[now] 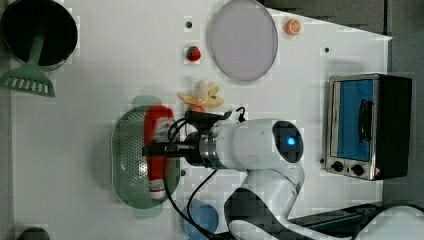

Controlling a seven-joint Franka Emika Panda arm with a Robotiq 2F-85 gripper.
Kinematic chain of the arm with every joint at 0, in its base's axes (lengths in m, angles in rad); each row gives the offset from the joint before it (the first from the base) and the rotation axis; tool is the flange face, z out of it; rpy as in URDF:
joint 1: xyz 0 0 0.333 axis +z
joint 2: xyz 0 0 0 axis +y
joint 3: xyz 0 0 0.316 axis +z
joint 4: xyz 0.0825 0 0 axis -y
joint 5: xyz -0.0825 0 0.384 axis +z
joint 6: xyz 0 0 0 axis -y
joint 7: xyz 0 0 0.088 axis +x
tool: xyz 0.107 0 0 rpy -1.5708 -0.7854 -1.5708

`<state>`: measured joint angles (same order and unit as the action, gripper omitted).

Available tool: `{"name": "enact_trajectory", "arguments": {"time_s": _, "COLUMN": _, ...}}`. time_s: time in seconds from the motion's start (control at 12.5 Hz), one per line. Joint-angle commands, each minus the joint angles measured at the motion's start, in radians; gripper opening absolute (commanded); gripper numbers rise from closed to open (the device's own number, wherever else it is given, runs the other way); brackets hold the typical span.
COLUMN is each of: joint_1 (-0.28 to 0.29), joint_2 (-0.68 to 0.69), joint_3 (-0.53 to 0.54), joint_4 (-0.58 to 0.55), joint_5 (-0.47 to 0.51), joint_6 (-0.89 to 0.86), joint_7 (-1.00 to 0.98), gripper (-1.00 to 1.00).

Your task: Pick Ketchup from the table and place it in strainer.

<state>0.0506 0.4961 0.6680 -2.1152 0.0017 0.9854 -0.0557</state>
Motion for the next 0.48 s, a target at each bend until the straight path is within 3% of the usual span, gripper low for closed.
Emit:
{"name": "enact_trajectory", "arguments": {"time_s": 0.08, "joint_1": 0.015, "joint_2": -0.032, "joint_3": -0.008, "joint_4": 0.027, "joint_5": -0.008, "joint_6": 0.033, "joint_7": 0.062, "gripper": 1.00}}
{"name": "enact_trajectory", "arguments": {"time_s": 0.48, "joint_1": -0.025, "joint_2": -0.175, "joint_3": -0.010, "joint_4": 0.032, "joint_5": -0.006, "joint_6": -0.033, "joint_7": 0.183, "gripper": 1.00}}
